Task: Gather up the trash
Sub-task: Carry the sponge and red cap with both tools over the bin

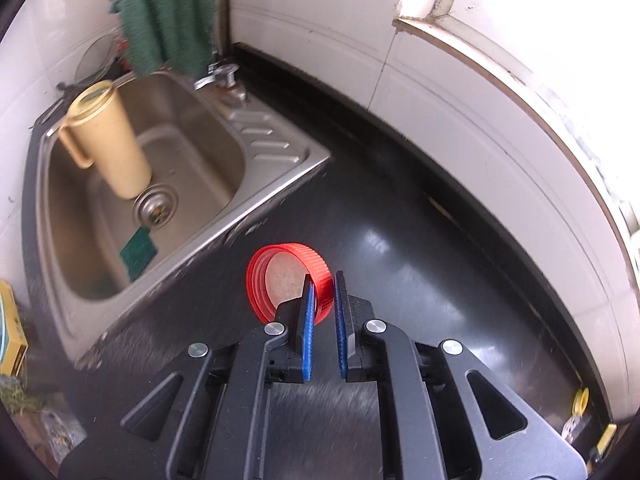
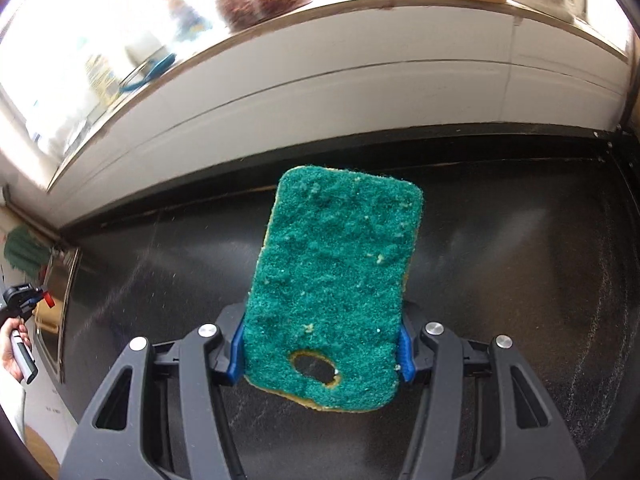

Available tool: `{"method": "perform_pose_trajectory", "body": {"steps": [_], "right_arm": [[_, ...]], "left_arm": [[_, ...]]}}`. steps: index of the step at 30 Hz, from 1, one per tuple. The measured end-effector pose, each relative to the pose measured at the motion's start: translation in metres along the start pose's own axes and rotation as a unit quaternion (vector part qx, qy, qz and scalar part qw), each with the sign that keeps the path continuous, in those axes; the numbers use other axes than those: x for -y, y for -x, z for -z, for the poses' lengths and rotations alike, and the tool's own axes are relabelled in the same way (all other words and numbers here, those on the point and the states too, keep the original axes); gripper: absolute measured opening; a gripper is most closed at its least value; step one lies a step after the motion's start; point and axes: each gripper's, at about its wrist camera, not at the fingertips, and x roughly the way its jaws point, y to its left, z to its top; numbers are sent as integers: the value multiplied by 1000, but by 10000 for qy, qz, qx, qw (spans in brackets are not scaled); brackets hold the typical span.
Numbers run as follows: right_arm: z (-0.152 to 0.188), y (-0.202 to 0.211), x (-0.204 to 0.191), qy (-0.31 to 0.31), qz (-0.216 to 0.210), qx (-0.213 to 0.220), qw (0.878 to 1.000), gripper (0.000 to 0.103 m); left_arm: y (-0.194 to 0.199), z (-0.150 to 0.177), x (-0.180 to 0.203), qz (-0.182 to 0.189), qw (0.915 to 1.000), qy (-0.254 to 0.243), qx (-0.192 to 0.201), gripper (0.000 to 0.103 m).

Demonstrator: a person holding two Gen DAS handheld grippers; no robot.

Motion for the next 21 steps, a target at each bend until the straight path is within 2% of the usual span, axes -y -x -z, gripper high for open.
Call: {"method": "perform_pose_trajectory", "body": {"steps": [5, 8, 11, 14, 15, 17, 19, 21], "right_arm": [[-1, -3, -55, 561, -466, -112, 9973, 55], [8, -9, -121, 1297, -872, -215, 9875, 55], [20, -19, -195, 1932, -1315, -394, 9715, 55], [49, -29, -273, 2699, -1671, -621, 9462, 55], [65, -33, -307, 2999, -1825, -753, 9333, 55], [90, -38, -351, 3384, -2003, -898, 9150, 55], [127, -42, -402, 3833, -2217, -1107, 8898, 55], [175, -42, -450, 4267, -2431, -1345, 8606, 55]], "left_arm": [[30, 27, -41, -86, 9994, 311, 88, 8], [55, 52, -79, -206, 9981, 539, 192, 8], [82, 89, -136, -420, 9943, 958, 213, 8], [107, 127, -184, -659, 9892, 1288, 225, 8], [116, 147, -203, -764, 9867, 1418, 213, 8], [131, 183, -233, -923, 9815, 1669, 178, 8], [146, 231, -263, -1104, 9738, 1984, 106, 8], [154, 288, -290, -1238, 9617, 2448, -6, 8]]}}
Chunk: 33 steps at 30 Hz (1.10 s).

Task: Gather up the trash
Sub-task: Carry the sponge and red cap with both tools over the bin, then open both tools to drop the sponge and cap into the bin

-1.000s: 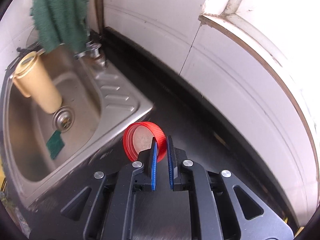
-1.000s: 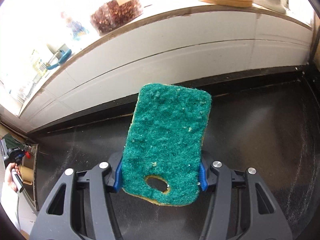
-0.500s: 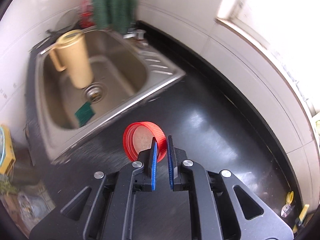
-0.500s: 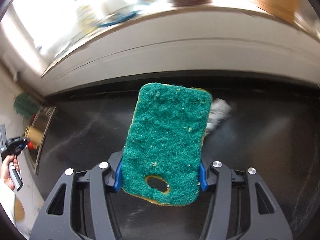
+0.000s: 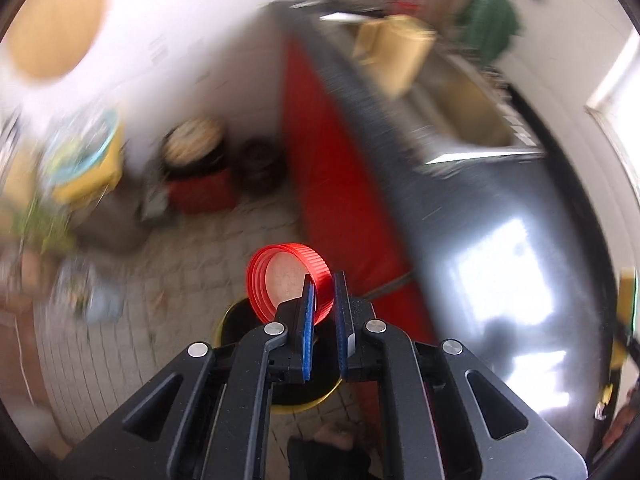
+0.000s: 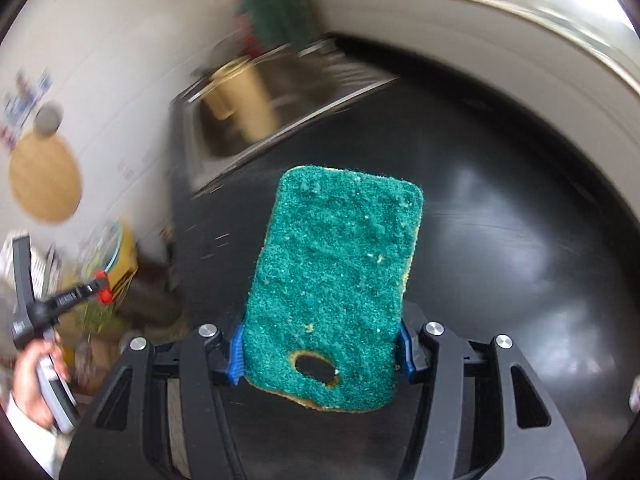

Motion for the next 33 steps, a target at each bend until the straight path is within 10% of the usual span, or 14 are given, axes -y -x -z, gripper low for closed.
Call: {"method": "perform_pose_trajectory", "body": {"steps": [10, 18, 25, 26, 29, 33], "right_arm": [[70, -165, -261, 2484, -864, -1678, 9501, 55], [120, -276, -279, 2916, -296, -2333, 9272, 55], [119, -314, -256, 2714, -50, -2455, 9306, 58], [116, -312, -254, 2658, -57, -2420, 9332, 60], [107, -298, -259, 2482, -193, -2200, 9432, 90], [93, -256, -266, 2453, -515, -1925, 9487, 96]], "left_arm": [[-111, 149, -121, -23, 9811, 1511, -1205, 8], [-186, 163, -125, 370, 9730, 1839, -1344, 8], [-213, 157, -104, 541, 9725, 1765, -1419, 9], [-213, 157, -103, 507, 9725, 1766, -1429, 12], [-198, 154, -103, 282, 9741, 1843, -1283, 93], [-166, 149, -106, 331, 9757, 1929, -988, 95]]}}
